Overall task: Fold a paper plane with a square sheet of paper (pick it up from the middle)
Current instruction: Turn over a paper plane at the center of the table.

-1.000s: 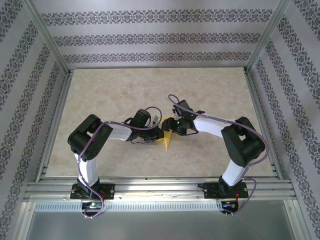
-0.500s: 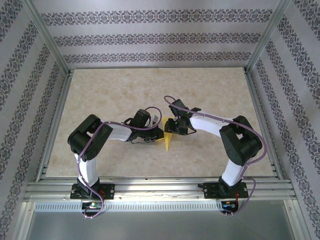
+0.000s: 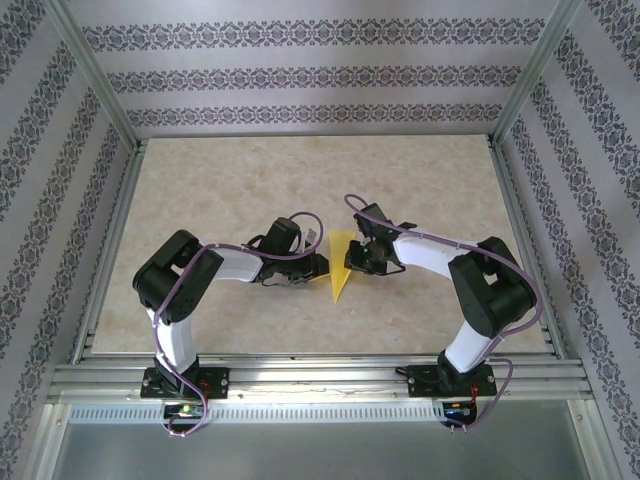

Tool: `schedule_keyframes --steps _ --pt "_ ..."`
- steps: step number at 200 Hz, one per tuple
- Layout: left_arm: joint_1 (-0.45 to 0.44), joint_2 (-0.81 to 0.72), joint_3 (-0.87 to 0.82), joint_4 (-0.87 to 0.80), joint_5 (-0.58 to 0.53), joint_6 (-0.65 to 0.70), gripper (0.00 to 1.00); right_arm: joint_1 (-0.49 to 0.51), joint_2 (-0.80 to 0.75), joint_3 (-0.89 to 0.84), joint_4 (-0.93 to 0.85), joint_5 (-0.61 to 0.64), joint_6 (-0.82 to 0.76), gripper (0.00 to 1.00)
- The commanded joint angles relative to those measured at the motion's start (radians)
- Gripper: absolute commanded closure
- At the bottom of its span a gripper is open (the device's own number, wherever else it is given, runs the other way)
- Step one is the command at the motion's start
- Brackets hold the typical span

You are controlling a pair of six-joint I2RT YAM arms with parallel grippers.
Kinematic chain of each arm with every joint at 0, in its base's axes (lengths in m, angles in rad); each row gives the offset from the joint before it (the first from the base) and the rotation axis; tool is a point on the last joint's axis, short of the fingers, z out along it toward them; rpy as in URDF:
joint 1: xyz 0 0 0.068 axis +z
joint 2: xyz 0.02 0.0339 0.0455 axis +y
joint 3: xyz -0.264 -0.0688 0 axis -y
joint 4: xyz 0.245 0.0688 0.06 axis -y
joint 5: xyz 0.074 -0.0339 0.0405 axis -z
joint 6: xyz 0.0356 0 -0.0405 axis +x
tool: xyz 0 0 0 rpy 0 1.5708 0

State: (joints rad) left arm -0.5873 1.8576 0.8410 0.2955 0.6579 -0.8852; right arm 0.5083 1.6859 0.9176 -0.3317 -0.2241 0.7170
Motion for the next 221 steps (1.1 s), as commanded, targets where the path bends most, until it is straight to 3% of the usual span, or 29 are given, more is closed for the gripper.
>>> schedule_keyframes --steps 1,43,73,109,135,173,221 --pt "-0.002 -0.063 -0.012 -0.020 -0.039 0.015 0.67 -0.019 -0.023 -0.029 0.063 -0.055 0.017 0.83" --pt "-0.006 -0.066 0.027 -0.077 -0.031 0.029 0.53 -0.048 -0.031 -0.068 0.124 -0.111 0.031 0.84" --pt "-0.014 -0.060 0.033 -0.030 0.006 0.035 0.50 -0.054 -0.035 -0.074 0.143 -0.134 0.036 0.84" --pt "-0.036 -0.100 0.034 -0.008 -0.016 0.074 0.53 -0.056 -0.037 -0.075 0.159 -0.157 0.036 0.85" --pt "-0.052 -0.130 0.055 -0.044 -0.051 0.116 0.61 -0.056 -0.040 -0.078 0.171 -0.162 0.038 0.86" --pt "-0.070 -0.136 0.111 -0.203 -0.143 0.197 0.59 -0.057 -0.030 -0.076 0.174 -0.163 0.041 0.87" --pt "-0.072 -0.089 0.134 -0.196 -0.140 0.170 0.57 -0.059 -0.022 -0.072 0.171 -0.172 0.039 0.88"
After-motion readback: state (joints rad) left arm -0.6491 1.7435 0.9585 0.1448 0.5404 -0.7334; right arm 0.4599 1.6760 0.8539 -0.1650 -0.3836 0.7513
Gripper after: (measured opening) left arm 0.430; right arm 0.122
